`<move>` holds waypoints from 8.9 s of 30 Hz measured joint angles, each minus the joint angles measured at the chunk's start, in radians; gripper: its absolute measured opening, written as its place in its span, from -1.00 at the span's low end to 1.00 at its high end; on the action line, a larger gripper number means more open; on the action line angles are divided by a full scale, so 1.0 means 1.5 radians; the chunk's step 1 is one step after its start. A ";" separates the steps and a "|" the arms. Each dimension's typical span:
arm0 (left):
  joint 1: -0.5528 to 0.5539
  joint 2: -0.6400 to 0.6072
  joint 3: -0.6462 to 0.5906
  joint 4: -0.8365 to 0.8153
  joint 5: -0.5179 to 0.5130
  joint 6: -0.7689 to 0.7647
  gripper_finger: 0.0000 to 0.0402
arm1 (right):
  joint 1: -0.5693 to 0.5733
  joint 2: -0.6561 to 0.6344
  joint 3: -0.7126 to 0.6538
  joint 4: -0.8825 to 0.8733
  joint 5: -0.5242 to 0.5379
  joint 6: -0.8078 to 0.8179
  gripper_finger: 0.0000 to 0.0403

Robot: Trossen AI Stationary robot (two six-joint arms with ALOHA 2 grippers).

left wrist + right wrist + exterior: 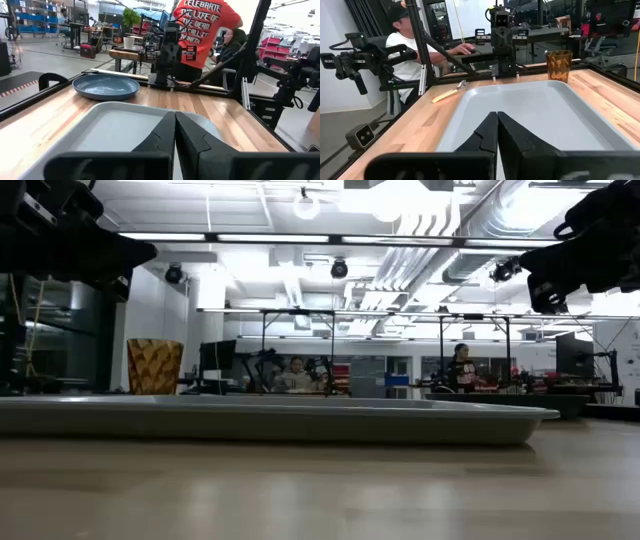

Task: Pick and place plate/cup/fork/spoon on tray

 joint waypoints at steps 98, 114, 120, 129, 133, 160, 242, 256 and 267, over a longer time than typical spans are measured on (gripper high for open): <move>0.000 0.000 0.000 0.000 0.000 0.000 -1.00 | 0.000 0.000 0.000 0.000 0.000 0.000 -1.00; 0.000 0.000 0.000 0.000 0.000 0.000 -1.00 | 0.000 0.000 0.000 0.000 0.000 0.000 -1.00; 0.000 0.000 0.000 0.000 0.000 0.000 -1.00 | 0.000 0.000 0.000 0.000 0.000 0.000 -1.00; 0.000 0.000 0.000 0.000 0.000 0.000 -1.00 | 0.000 0.000 0.000 0.000 0.000 0.000 -1.00; 0.000 0.000 0.000 0.000 0.000 0.000 -1.00 | 0.000 0.000 0.000 0.000 0.000 0.000 -1.00; 0.306 0.491 0.453 -0.491 -0.136 -0.158 0.07 | 0.000 0.000 0.000 0.000 0.000 0.000 -1.00; 0.143 0.879 0.607 -0.554 -0.030 -0.193 -0.98 | 0.000 0.000 0.000 0.000 0.000 0.000 -1.00; 0.142 0.884 0.591 -0.542 -0.030 -0.193 -0.75 | 0.000 0.000 0.000 0.000 0.000 0.000 -1.00; 0.142 0.884 0.652 -0.579 -0.030 -0.162 -0.28 | 0.000 0.000 0.000 0.000 0.000 0.000 -1.00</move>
